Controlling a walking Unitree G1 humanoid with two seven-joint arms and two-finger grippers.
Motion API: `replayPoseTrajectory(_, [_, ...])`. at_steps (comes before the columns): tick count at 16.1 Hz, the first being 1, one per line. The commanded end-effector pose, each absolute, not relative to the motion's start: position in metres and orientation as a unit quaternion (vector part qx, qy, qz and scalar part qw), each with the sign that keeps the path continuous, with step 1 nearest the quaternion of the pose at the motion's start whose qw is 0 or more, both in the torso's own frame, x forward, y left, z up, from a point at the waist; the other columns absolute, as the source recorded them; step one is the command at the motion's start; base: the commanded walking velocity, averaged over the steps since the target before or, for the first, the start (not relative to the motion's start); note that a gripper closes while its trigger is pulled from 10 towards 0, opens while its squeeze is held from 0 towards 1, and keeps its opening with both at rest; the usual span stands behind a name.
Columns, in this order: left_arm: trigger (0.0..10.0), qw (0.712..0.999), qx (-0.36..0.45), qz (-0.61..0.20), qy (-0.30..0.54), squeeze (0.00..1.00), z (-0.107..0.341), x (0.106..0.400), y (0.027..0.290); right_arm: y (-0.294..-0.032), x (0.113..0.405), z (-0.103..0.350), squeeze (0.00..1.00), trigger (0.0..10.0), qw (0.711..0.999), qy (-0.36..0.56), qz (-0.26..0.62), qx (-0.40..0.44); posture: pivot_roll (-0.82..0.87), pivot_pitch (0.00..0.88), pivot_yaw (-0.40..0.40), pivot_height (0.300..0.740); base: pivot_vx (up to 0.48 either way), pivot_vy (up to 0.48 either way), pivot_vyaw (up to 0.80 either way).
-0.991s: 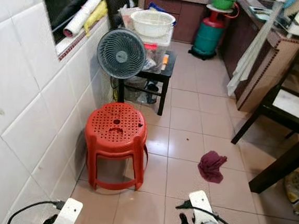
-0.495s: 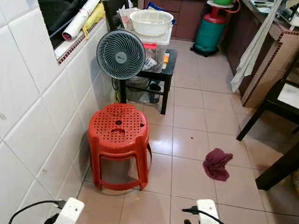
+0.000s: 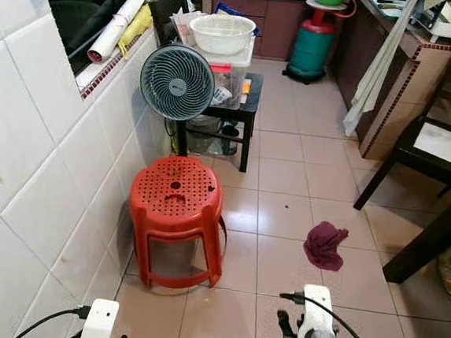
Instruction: Setting the table
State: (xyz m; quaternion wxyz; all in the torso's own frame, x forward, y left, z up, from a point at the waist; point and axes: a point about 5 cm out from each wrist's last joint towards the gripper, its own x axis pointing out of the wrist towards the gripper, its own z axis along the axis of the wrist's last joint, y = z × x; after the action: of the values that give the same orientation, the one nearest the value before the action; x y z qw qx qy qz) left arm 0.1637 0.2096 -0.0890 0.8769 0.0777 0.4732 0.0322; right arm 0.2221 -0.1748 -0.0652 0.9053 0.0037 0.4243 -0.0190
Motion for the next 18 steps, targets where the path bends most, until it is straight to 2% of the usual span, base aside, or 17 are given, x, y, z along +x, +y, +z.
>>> replayPoseTrajectory(1, [10.0, 0.881, 0.069, 0.032, 0.466, 0.00, -0.088, 0.166, 0.210, -0.172, 0.228, -0.062, 0.00, 10.0, 0.909, 0.417, -0.018, 0.013, -0.09, 0.000, 0.023, 0.740, 0.000, 0.000, 0.00])
replayPoseTrajectory(3, [10.0, 0.887, 0.068, 0.034, 0.455, 0.00, -0.086, 0.168, 0.209, -0.166, 0.237, -0.056, 0.00, 10.0, 0.915, 0.403, -0.014, 0.020, -0.09, 0.000, 0.019, 0.740, 0.000, 0.000, 0.00])
replayPoseTrajectory(4, [10.0, 0.896, 0.065, 0.031, 0.439, 0.00, -0.082, 0.179, 0.206, -0.164, 0.241, -0.054, 0.00, 10.0, 0.918, 0.396, -0.015, 0.026, -0.09, 0.000, 0.020, 0.740, 0.000, 0.000, 0.00])
replayPoseTrajectory(6, [10.0, 0.927, 0.060, 0.020, 0.370, 0.00, -0.046, 0.247, 0.187, -0.161, 0.247, -0.050, 0.00, 10.0, 0.922, 0.385, -0.014, 0.027, -0.09, 0.000, 0.024, 0.740, 0.000, 0.000, 0.00])
replayPoseTrajectory(7, [10.0, 0.934, 0.068, 0.020, 0.351, 0.00, -0.035, 0.262, 0.186, -0.160, 0.253, -0.045, 0.00, 10.0, 0.927, 0.375, -0.014, 0.029, -0.09, 0.000, 0.024, 0.740, 0.000, 0.000, 0.00])
replayPoseTrajectory(12, [10.0, 0.933, 0.086, 0.016, 0.349, 0.00, -0.034, 0.263, 0.189, -0.160, 0.260, -0.040, 0.00, 10.0, 0.933, 0.359, -0.016, 0.023, -0.10, 0.000, 0.032, 0.740, 0.000, 0.000, 0.00])
replayPoseTrajectory(18, [10.0, 0.900, 0.101, 0.003, 0.425, 0.00, -0.065, 0.219, 0.186, -0.159, 0.244, -0.052, 0.00, 10.0, 0.923, 0.385, -0.005, -0.002, -0.09, 0.000, 0.023, 0.740, 0.000, 0.000, 0.00])
